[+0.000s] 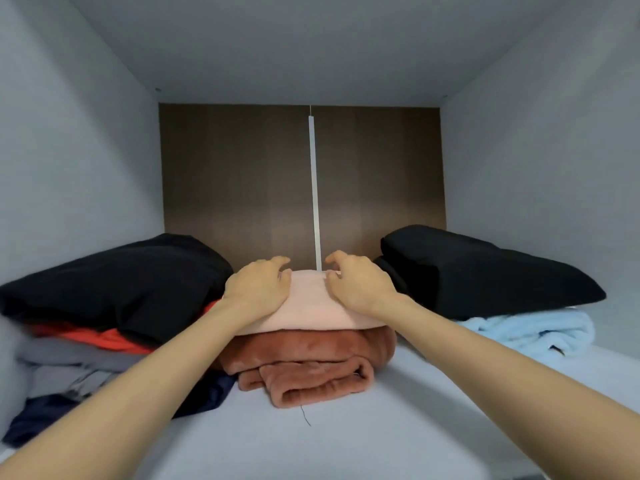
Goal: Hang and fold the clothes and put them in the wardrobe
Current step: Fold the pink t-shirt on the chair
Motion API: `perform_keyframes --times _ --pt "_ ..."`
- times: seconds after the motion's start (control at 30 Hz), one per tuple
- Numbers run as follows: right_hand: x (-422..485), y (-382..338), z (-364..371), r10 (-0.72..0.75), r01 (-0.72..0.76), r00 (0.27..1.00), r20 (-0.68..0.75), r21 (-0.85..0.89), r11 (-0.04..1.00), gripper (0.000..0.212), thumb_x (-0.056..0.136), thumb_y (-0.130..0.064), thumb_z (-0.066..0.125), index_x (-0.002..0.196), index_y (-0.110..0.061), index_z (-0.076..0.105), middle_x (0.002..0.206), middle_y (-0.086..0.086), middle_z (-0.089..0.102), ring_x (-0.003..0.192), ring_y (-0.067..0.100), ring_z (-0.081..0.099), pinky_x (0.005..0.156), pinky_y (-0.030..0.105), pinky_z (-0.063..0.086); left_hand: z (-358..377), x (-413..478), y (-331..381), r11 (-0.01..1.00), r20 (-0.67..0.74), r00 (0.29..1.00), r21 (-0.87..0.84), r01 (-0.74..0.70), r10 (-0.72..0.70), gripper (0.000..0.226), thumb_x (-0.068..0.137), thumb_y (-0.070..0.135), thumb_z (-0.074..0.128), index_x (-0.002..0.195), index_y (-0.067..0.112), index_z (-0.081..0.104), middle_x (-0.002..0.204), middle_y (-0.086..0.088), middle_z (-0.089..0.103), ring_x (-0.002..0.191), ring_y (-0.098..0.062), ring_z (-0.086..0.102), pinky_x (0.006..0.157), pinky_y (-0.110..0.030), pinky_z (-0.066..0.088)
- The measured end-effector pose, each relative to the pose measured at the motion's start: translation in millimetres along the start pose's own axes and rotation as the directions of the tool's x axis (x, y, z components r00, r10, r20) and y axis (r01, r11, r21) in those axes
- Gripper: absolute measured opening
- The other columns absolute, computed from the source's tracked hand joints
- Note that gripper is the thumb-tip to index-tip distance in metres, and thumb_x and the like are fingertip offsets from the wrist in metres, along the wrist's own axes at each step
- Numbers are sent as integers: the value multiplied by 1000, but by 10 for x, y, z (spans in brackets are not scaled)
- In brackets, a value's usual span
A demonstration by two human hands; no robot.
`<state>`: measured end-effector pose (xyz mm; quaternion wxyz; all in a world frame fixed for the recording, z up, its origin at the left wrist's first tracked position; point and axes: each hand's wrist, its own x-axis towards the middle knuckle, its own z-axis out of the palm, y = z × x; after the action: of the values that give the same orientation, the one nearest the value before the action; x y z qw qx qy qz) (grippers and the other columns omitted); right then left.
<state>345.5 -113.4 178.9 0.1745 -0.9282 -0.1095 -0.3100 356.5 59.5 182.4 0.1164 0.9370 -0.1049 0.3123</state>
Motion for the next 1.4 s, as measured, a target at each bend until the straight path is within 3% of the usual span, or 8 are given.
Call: perform_keyframes --times 0.17,0.5,0.67,0.9,1.1,1.23,1.4 --pt "-496 59 -469 -137 132 984 -115 -49 990 40 96 -26 44 134 -22 51 134 0 54 124 22 43 91 38 44 -349 -437 361 998 -96 995 -45 -32 27 42 100 36 37 141 31 41 137 -3 54 123 -26 51 94 -39 45" --pt "-1903 482 -1154 -155 181 966 -209 109 977 32 97 -29 47 126 -28 58 125 -7 61 116 16 48 78 33 44 -792 -1896 1325 995 -228 973 -80 -58 38 41 98 34 38 139 33 44 137 2 53 122 -20 50 97 -38 41" --pt "-2622 621 -1514 -172 194 974 -146 156 968 31 96 -28 48 125 -26 58 125 -5 61 113 15 50 79 26 38 -927 -2535 1757 976 -213 976 -200 -80 37 41 99 33 42 139 29 46 139 4 52 121 -15 52 92 -32 44" --pt "-3590 683 -1873 -53 80 993 -102 289 954 27 96 -29 49 120 -26 59 119 -12 62 97 4 54 82 25 42 -1039 -3367 2143 942 -180 982 -316 -112 57 40 99 32 43 138 24 47 136 4 54 123 -12 49 93 -24 36" --pt "-4514 550 -2183 45 -11 989 -138 238 971 23 94 -27 51 115 -27 61 106 -16 65 81 0 54 77 27 45 -1246 -3952 2369 899 -126 977 -385 -208 172 42 99 36 42 141 28 43 142 5 48 127 -12 46 97 -25 34" --pt "-5221 435 -2379 192 -164 973 -129 204 965 22 94 -25 52 114 -27 62 108 -12 65 89 12 57 83 34 49 -1244 -4415 2491 856 -81 960 -438 -275 267 42 99 38 43 140 30 43 143 6 45 128 -10 43 96 -22 30" --pt "-6244 315 -2628 368 -353 926 -82 152 923 24 95 -27 50 117 -27 60 115 -16 62 88 10 58 80 30 48 -1212 -5141 2756 769 5 912 -539 -344 411 39 98 36 43 137 29 47 139 5 47 117 -11 50 93 -23 34"
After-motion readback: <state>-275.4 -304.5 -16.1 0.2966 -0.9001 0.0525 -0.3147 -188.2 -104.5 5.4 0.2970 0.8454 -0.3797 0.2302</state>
